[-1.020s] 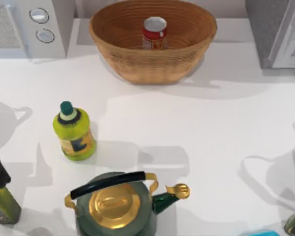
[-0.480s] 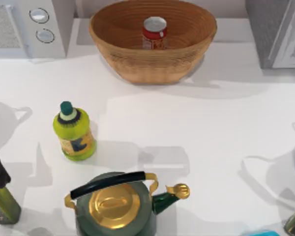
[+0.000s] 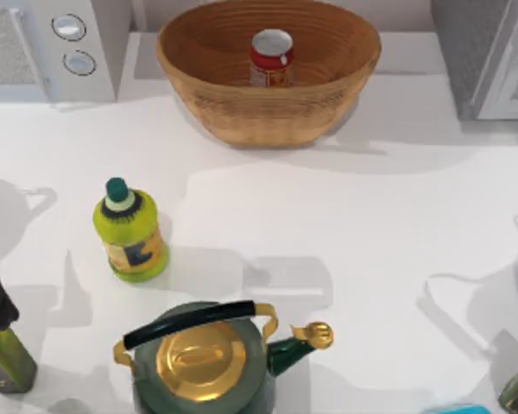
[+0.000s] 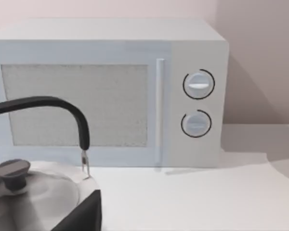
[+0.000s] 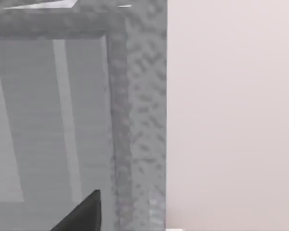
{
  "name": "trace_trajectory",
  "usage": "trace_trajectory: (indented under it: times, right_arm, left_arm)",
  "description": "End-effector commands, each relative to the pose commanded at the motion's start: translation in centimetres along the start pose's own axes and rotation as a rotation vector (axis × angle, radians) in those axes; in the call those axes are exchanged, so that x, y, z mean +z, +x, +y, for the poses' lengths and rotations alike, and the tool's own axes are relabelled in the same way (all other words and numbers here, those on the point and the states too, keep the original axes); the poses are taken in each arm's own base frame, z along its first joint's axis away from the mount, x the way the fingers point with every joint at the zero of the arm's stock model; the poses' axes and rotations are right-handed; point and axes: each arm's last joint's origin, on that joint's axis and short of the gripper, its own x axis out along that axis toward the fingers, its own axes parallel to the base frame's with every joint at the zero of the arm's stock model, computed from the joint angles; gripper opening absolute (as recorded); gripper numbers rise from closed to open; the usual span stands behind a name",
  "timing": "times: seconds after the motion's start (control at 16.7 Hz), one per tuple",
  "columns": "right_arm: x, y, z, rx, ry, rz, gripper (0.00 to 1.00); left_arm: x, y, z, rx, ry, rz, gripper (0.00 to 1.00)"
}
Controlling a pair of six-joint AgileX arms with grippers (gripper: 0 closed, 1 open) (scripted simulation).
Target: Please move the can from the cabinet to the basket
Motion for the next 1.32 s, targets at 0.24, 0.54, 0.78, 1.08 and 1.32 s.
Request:
trace_trajectory:
  times: [0.24,0.54,0.78,1.08,1.32]
  right_arm:
    - [8.3,-1.2,2.4,0.001,0.012,0.006,1.00]
    - [14.9,-3.3,6.8,0.002,-0.007,-0.007,1.00]
    - [15.7,-3.7,7.6,0.002,-0.013,-0.010,1.00]
    - [15.9,-3.1,7.9,0.001,-0.019,-0.014,1.00]
    - [16.4,0.1,10.7,0.006,-0.030,-0.026,1.00]
  left_arm:
    - [0.0,0.0,0.0,0.000,0.000,0.000,1.00]
    - [0.0,0.0,0.0,0.000,0.000,0.000,1.00]
    - [0.0,0.0,0.0,0.000,0.000,0.000,1.00]
    - [0.0,0.0,0.0,0.000,0.000,0.000,1.00]
    - [0.0,0.0,0.0,0.000,0.000,0.000,1.00]
